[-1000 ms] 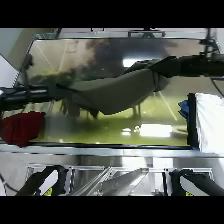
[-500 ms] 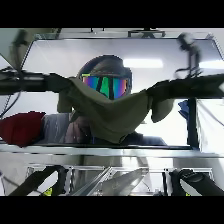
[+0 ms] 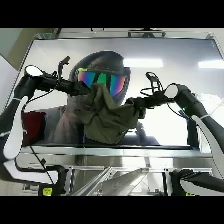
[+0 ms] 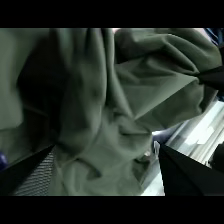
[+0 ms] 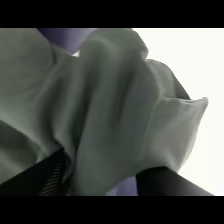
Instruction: Fold the shirts.
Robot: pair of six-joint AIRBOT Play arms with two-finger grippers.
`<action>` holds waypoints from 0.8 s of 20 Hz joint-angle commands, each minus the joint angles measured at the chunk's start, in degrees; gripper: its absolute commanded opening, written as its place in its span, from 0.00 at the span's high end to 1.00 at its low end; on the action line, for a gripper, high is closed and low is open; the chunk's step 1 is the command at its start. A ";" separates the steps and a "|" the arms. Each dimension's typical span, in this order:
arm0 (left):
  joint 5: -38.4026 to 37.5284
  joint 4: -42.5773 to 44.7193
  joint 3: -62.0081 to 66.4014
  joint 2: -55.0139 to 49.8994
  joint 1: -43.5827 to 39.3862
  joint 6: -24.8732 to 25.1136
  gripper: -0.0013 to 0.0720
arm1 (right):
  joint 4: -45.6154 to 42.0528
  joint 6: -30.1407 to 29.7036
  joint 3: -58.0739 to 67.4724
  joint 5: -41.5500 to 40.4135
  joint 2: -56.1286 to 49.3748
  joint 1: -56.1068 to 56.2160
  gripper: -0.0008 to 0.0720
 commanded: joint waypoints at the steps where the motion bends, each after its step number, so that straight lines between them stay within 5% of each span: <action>1: -5.18 0.09 4.59 -6.60 5.35 -0.04 0.01 | -0.20 0.07 2.86 -1.05 -2.21 -3.76 0.29; 8: -6.84 0.02 6.67 -11.76 8.96 -1.25 0.01 | 3.65 2.93 -2.82 13.35 6.88 -5.14 0.29; 12: -9.62 0.02 6.69 -15.93 4.96 -1.25 0.01 | 14.67 3.28 -17.97 3.50 10.29 4.85 0.29; 16: -2.75 0.02 6.73 -16.85 1.99 -1.14 0.01 | 24.83 3.26 -25.73 -13.46 6.88 15.65 0.29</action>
